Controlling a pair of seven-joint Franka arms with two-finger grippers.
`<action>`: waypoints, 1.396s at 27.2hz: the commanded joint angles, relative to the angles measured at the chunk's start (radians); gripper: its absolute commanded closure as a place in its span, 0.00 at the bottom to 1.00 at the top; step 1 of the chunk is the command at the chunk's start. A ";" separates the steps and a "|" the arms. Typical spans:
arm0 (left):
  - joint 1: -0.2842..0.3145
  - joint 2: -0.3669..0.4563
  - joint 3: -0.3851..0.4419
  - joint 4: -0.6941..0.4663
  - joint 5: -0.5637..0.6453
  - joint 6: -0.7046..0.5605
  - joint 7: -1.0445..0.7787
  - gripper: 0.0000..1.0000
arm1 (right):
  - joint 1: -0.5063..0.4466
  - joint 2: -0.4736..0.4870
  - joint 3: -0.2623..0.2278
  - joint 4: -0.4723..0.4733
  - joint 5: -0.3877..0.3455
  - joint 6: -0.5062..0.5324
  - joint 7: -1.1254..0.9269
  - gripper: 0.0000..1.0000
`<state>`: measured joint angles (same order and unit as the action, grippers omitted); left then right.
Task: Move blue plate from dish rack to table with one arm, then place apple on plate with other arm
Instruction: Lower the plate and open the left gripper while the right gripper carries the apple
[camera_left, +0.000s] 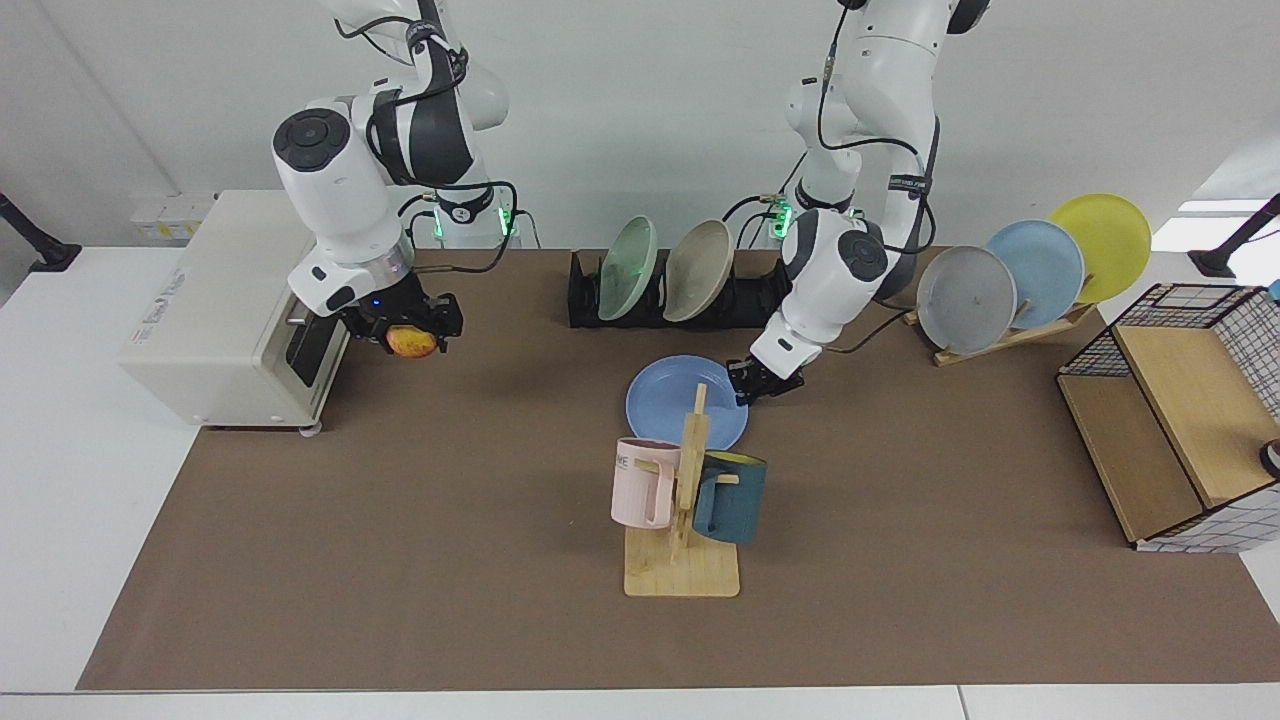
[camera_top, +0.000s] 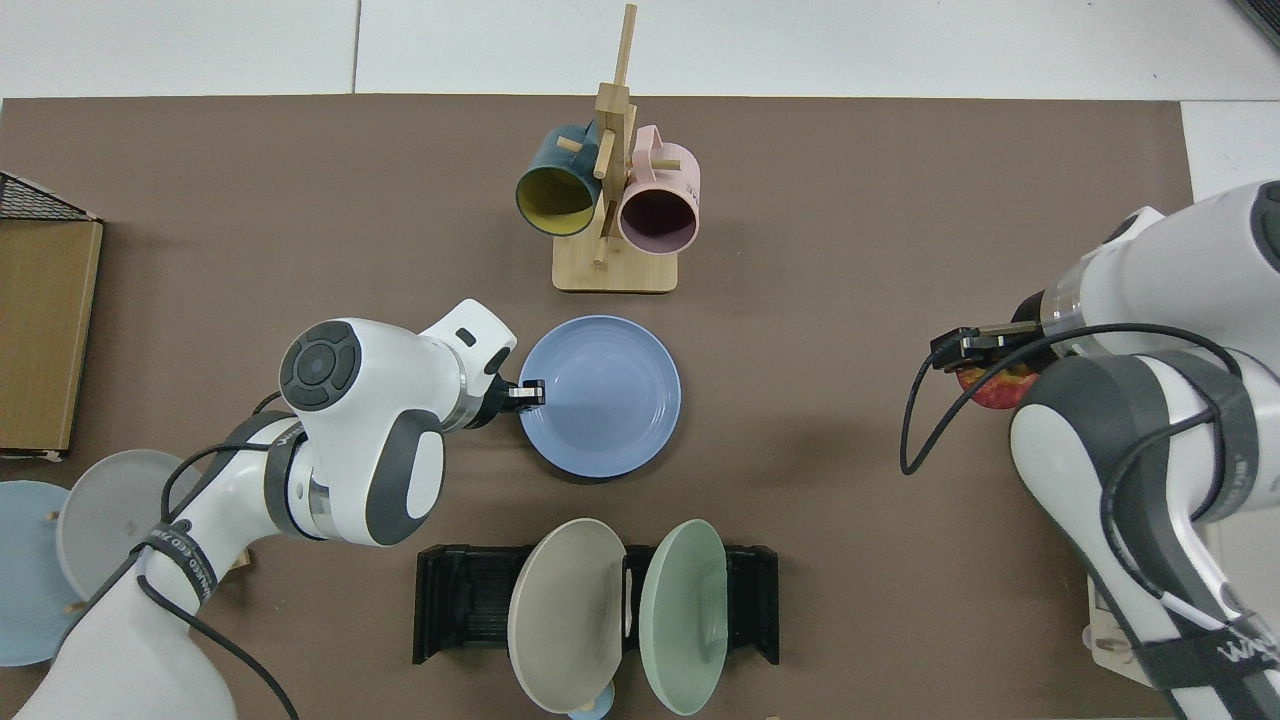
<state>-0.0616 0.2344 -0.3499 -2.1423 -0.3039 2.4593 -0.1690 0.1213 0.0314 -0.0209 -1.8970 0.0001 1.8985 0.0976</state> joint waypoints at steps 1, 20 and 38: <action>-0.007 -0.010 -0.004 -0.016 -0.015 0.010 0.008 0.23 | 0.046 -0.007 0.001 -0.004 -0.011 -0.012 0.076 1.00; 0.006 -0.127 0.107 0.285 0.267 -0.551 -0.012 0.00 | 0.254 -0.007 0.002 0.001 -0.017 -0.013 0.372 1.00; -0.012 -0.350 0.261 0.433 0.270 -0.871 0.203 0.00 | 0.446 0.107 0.004 0.163 0.015 -0.085 0.609 1.00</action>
<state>-0.0695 -0.1354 -0.0980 -1.8209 -0.0536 1.6840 -0.0017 0.5335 0.0656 -0.0115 -1.8386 -0.0144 1.8793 0.6343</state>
